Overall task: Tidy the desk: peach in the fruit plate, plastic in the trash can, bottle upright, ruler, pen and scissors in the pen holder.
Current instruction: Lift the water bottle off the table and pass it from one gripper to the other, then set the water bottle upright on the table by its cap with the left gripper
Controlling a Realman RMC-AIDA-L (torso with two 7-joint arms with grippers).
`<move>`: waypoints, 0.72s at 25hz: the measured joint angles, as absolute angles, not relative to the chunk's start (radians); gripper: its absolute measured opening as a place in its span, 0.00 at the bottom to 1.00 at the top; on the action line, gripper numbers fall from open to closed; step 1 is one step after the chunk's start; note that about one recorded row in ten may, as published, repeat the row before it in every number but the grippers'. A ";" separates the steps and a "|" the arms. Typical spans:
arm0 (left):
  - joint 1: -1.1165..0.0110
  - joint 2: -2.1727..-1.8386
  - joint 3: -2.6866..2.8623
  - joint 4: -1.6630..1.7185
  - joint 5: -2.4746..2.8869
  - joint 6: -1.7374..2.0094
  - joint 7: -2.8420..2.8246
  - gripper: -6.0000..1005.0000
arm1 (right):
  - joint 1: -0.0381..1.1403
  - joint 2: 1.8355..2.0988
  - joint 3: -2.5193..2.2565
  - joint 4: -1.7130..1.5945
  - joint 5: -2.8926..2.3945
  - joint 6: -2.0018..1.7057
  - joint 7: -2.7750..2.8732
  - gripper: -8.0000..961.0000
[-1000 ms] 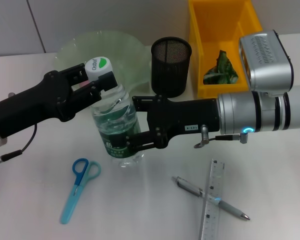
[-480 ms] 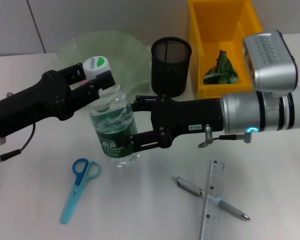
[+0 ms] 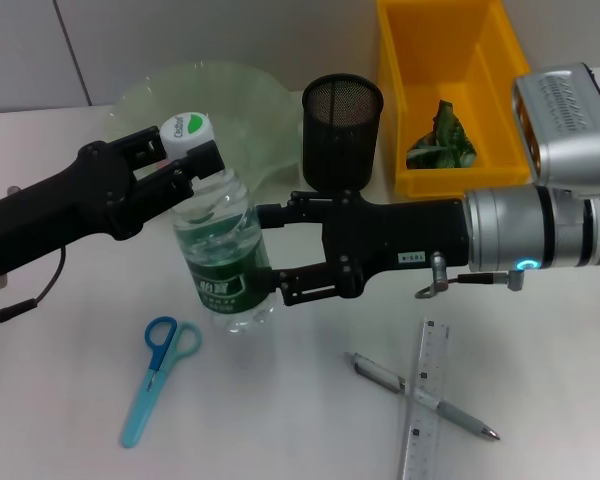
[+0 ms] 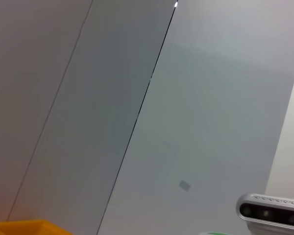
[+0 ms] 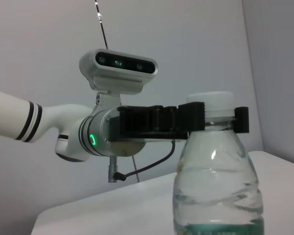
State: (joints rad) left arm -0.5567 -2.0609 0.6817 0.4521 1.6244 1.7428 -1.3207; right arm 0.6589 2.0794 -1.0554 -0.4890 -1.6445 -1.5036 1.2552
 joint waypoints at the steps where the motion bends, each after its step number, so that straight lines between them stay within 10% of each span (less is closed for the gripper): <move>1: -0.556 -2.061 0.681 0.452 1.624 1.742 -1.321 0.49 | 0.655 2.079 -1.055 -0.492 -1.644 -1.504 1.256 0.86; 18: -0.534 -2.053 0.640 0.472 1.624 1.695 -1.287 0.50 | 0.549 2.076 -1.041 -0.589 -1.674 -1.502 1.280 0.85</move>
